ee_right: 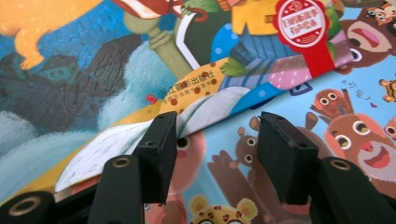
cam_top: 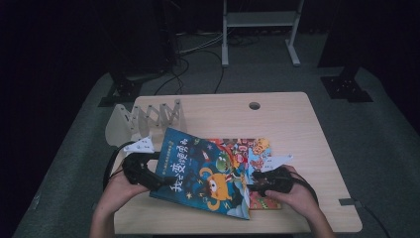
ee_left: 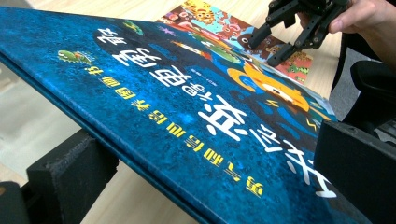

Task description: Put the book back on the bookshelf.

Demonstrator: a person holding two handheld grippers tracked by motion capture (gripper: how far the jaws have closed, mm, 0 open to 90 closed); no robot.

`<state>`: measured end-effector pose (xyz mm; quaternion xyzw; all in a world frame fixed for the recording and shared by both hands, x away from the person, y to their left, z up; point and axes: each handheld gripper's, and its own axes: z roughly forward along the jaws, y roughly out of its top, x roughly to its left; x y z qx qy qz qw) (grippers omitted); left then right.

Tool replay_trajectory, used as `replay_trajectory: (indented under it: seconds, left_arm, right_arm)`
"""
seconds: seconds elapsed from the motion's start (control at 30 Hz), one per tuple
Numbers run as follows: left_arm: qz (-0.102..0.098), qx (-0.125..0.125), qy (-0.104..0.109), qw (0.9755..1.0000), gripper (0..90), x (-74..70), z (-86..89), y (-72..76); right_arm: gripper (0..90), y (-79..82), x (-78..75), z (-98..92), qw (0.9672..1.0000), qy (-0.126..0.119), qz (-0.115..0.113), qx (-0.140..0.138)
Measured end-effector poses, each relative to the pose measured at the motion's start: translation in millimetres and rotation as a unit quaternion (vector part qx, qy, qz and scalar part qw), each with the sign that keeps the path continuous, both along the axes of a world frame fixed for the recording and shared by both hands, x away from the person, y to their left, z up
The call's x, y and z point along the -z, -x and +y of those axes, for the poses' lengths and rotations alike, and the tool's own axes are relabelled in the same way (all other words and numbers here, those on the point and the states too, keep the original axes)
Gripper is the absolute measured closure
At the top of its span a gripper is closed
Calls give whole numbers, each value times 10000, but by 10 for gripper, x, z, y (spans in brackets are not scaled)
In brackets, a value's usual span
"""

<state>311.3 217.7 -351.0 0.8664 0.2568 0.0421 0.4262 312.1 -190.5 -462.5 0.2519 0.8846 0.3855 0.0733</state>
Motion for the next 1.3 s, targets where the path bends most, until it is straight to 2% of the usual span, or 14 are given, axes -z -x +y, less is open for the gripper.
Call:
replay_trajectory:
  seconds: [0.13, 0.23, 0.33, 0.37, 0.7, 0.87, 1.03, 1.3]
  left_arm:
    - [22, 124, -105, 9999, 1, -110, -61, -86]
    - [75, 200, -92, 9997, 27, -187, -98, -161]
    - [96, 316, -130, 9994, 50, -248, -132, -258]
    - [161, 372, -168, 9990, 57, -282, -158, -328]
    - [209, 459, -142, 9986, 126, -405, -253, -594]
    - [234, 529, -173, 9982, 138, -451, -321, -696]
    - [242, 606, -123, 9978, 215, -540, -338, -772]
    - [290, 601, -287, 9974, 299, -663, -391, -858]
  right_arm:
    - [481, 25, -4, 7, 10000, 11, 5, -62]
    - [491, 57, -11, 17, 9999, 26, 38, -112]
    - [499, 82, -14, 24, 9999, 45, 43, -154]
    - [502, 93, -13, 29, 9998, 41, 37, -168]
    - [501, 147, -5, 109, 9996, -102, 137, -228]
    - [499, 191, -10, 179, 9999, -13, 40, -137]
    - [500, 227, -11, 229, 10000, 9, 3, 4]
    - [503, 260, -7, 345, 9998, -6, -81, 203]
